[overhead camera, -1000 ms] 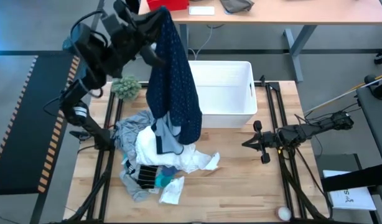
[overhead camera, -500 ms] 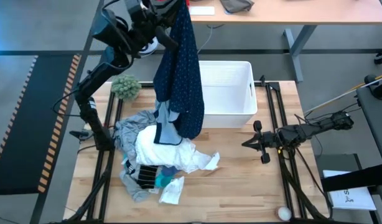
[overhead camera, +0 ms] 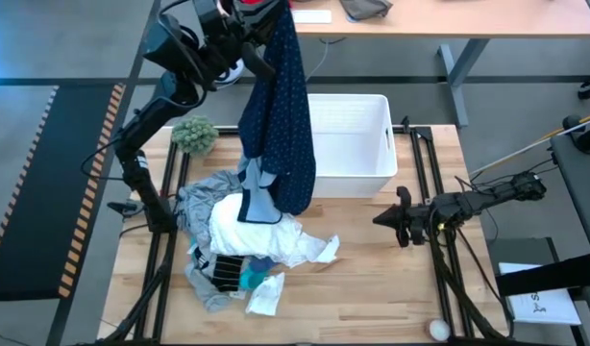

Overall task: Sort clothes
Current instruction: Put the blue polo shirt into the white bin

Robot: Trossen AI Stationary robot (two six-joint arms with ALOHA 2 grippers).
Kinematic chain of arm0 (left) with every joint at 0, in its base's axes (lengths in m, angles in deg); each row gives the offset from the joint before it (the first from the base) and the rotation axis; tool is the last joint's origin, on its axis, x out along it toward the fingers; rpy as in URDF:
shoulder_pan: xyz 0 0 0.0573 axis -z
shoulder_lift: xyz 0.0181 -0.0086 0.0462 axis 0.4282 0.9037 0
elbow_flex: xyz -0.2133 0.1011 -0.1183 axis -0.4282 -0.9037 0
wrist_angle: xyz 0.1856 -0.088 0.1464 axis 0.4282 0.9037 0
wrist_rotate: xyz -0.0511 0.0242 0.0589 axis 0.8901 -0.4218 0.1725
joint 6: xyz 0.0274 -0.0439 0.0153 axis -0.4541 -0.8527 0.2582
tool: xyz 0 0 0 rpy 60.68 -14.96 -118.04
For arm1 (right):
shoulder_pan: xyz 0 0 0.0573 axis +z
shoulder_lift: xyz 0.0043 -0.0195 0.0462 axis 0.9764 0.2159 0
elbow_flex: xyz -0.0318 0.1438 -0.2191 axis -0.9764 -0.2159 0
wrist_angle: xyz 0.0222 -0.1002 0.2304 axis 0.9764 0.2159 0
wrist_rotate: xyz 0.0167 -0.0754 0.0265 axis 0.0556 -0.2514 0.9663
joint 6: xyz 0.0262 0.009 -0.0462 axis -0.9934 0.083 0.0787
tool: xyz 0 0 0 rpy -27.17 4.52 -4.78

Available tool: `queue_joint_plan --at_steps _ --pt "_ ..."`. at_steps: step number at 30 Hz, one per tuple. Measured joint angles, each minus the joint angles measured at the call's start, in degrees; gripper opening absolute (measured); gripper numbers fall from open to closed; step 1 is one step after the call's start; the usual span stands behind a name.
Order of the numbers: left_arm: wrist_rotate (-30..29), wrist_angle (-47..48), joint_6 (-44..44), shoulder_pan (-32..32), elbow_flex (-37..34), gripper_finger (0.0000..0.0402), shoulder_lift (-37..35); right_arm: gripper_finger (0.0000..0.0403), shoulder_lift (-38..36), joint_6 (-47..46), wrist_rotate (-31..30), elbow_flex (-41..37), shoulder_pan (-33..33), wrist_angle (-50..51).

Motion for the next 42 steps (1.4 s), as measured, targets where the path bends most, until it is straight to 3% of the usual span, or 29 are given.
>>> queue_joint_plan --at_steps 18,23,26,36,42 --pt "0.0 1.2 0.0 0.0 0.0 0.0000 -0.1 0.0000 0.0 -1.4 1.9 1.3 0.0 -4.6" --pt "0.0 1.2 0.0 0.0 0.0 0.0000 -0.1 0.0000 0.0 -9.2 1.9 1.4 0.0 -4.4" --pt "0.0 1.2 0.0 0.0 0.0 0.0000 -0.1 0.0000 0.0 -19.0 2.0 1.5 0.0 -4.5" --pt "-0.1 1.1 0.0 0.0 0.0 0.0000 -0.1 0.0000 0.0 -44.8 1.9 1.7 0.0 -18.0" --pt "-0.1 1.1 0.0 -0.1 0.0 0.0000 -0.1 0.0000 1.3 -48.8 -6.0 1.7 0.0 -24.6"
